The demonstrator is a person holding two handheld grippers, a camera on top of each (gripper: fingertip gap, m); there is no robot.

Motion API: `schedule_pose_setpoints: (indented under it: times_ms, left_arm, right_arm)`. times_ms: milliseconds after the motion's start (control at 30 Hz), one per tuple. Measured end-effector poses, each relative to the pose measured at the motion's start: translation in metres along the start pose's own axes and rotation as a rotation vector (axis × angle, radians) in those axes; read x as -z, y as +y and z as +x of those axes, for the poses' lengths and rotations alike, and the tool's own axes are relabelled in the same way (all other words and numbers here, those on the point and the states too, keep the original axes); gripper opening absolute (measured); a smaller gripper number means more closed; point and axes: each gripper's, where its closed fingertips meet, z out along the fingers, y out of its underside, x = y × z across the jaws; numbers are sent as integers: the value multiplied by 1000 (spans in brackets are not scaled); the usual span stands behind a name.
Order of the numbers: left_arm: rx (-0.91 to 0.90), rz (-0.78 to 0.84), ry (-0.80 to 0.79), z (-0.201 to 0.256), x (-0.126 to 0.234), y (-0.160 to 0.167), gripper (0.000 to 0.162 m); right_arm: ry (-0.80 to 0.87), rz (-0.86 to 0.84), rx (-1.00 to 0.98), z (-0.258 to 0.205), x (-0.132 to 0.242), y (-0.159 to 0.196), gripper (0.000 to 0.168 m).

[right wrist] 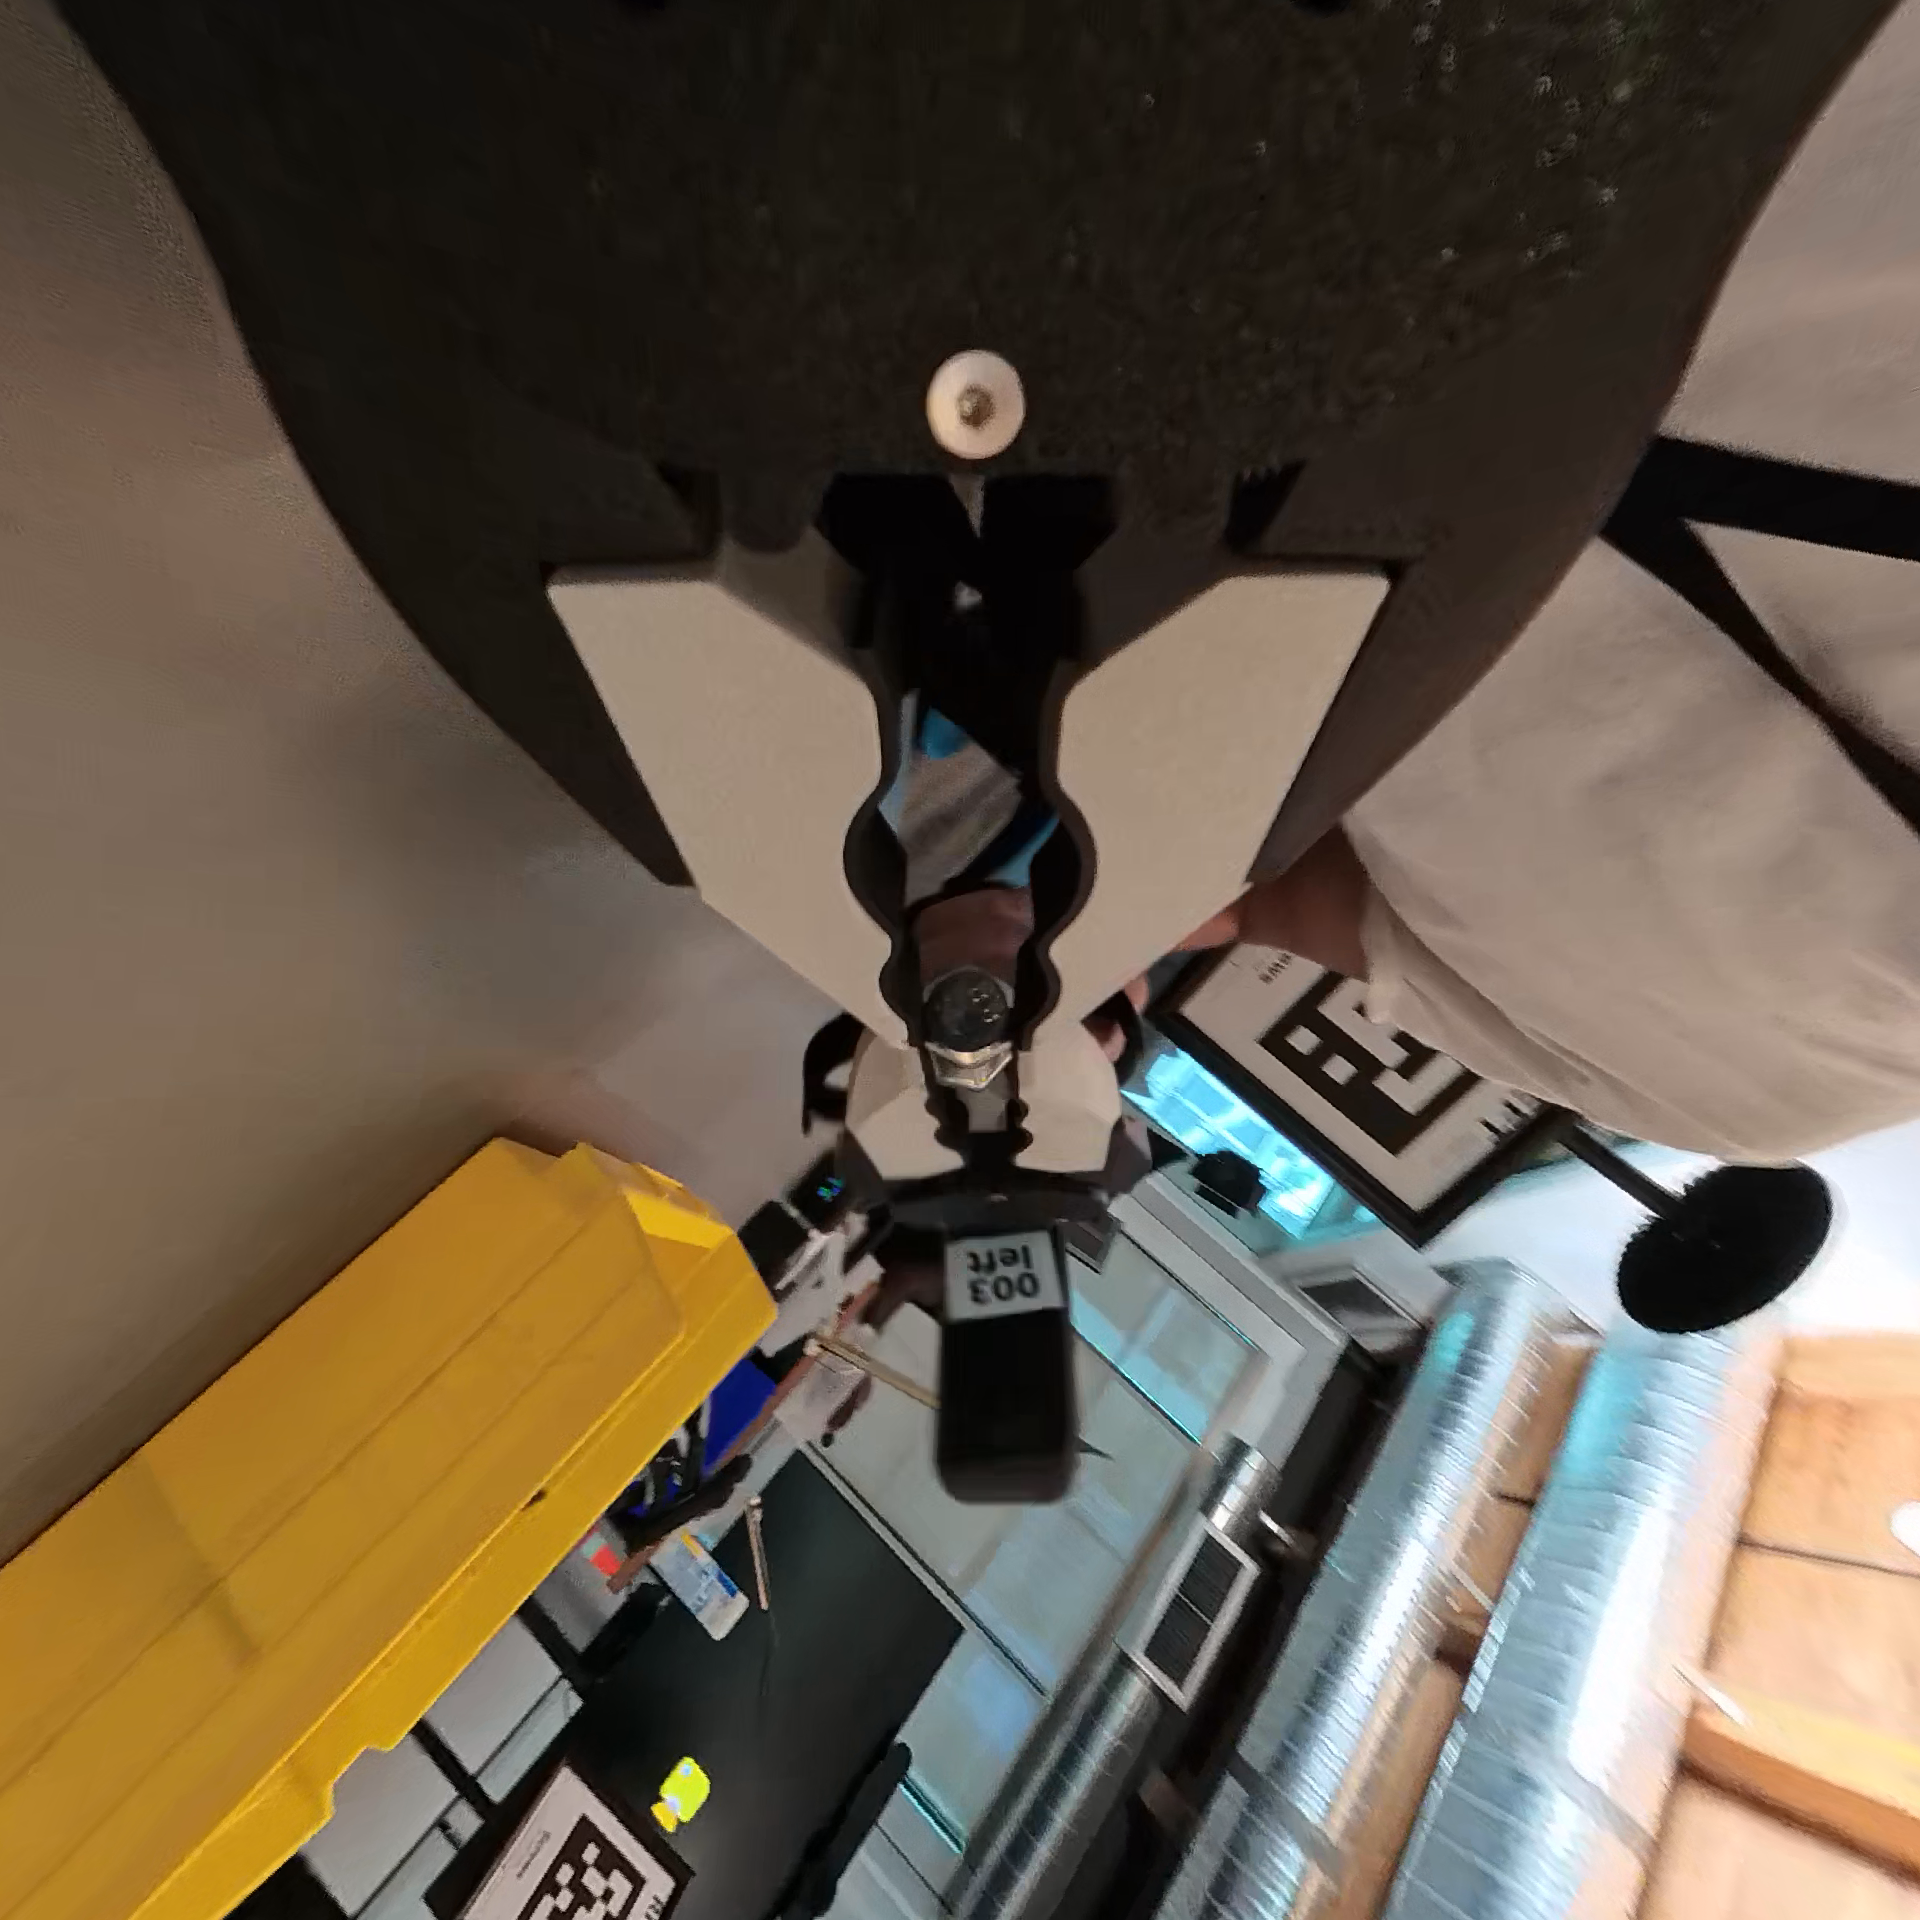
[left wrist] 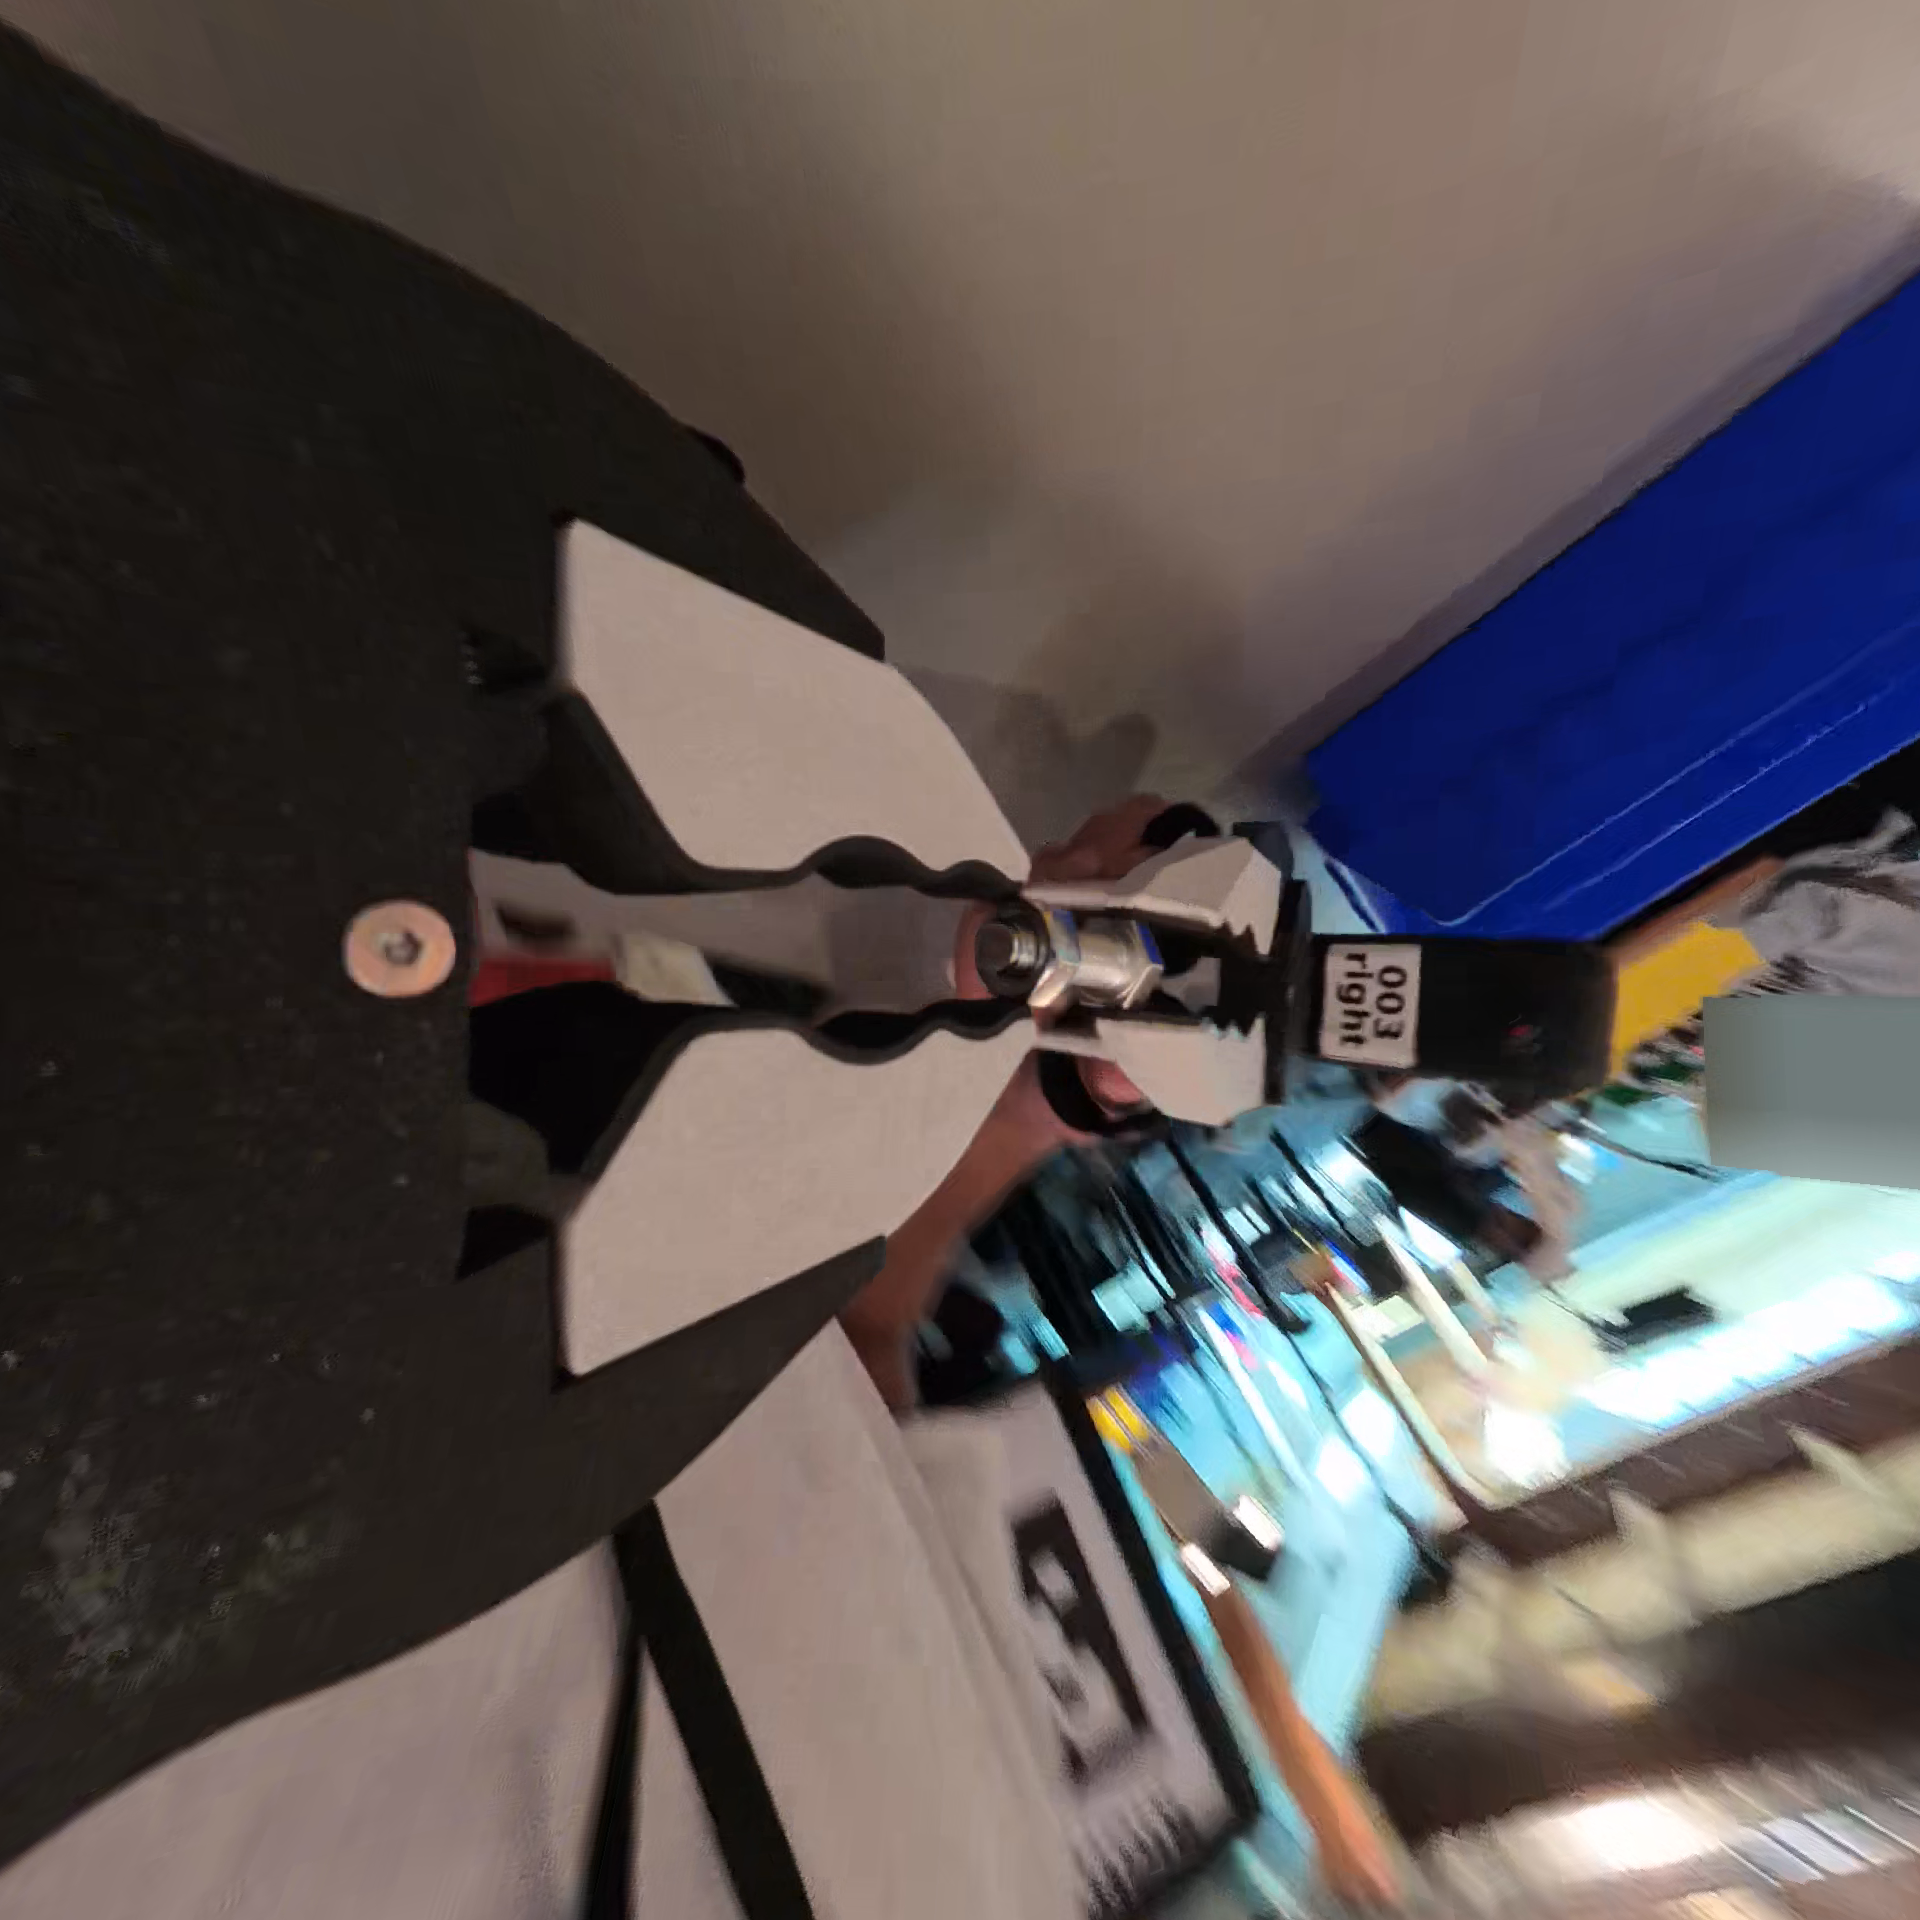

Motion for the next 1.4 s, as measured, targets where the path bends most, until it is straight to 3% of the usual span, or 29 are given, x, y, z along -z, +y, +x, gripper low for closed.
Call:
schedule_pose_setpoints:
  times_ms: [200, 333, 400, 433, 500, 600, 667, 700, 800, 867, 1000, 1200, 1400]
  left_arm:
    - [-1045, -309, -445, -13, 2, -16, 17]
    - [-1771, -475, -643, -19, 4, -31, 15]
    - [-2008, -524, -701, -22, 5, -37, 15]
    - [-2042, -550, -708, -24, 5, -38, 15]
    - [-1957, -613, -692, -33, 7, -32, 16]
    - [-1610, -615, -685, -50, 14, -22, 41]
    - [-1178, -551, -653, -59, 17, -9, 58]
    - [-903, -512, -590, -60, 16, 1, 57]
    - [-114, -291, -176, -22, 4, 5, 53]
    - [208, -125, 12, -8, 7, -16, 48]
    - [437, -56, 148, 0, 9, -28, 46]
    - [483, -97, 198, 6, 3, -22, 45]
    - [519, -132, 232, 8, 0, -13, 28]
  right_arm:
    - [-89, 79, -172, 1, 5, -8, 16]
    - [-106, 88, -189, 0, 7, -10, 15]
    - [-101, 82, -188, 0, 6, -8, 16]
    - [-87, 77, -185, 3, 5, -7, 16]
    - [-54, 68, -169, 7, 5, -6, 16]
    - [-29, 101, -106, 6, 10, -14, 16]
    - [33, 95, -21, 9, 14, -17, 16]
    - [85, 81, 39, 12, 15, -18, 16]
    - [215, 3, 238, 18, 17, -14, 17]
    - [244, -43, 360, 15, 14, -10, 17]
    - [241, -117, 564, 2, 6, -1, 17]
    - [253, -131, 642, -2, 1, 3, 17]
    - [272, -114, 691, -4, 3, -1, 17]
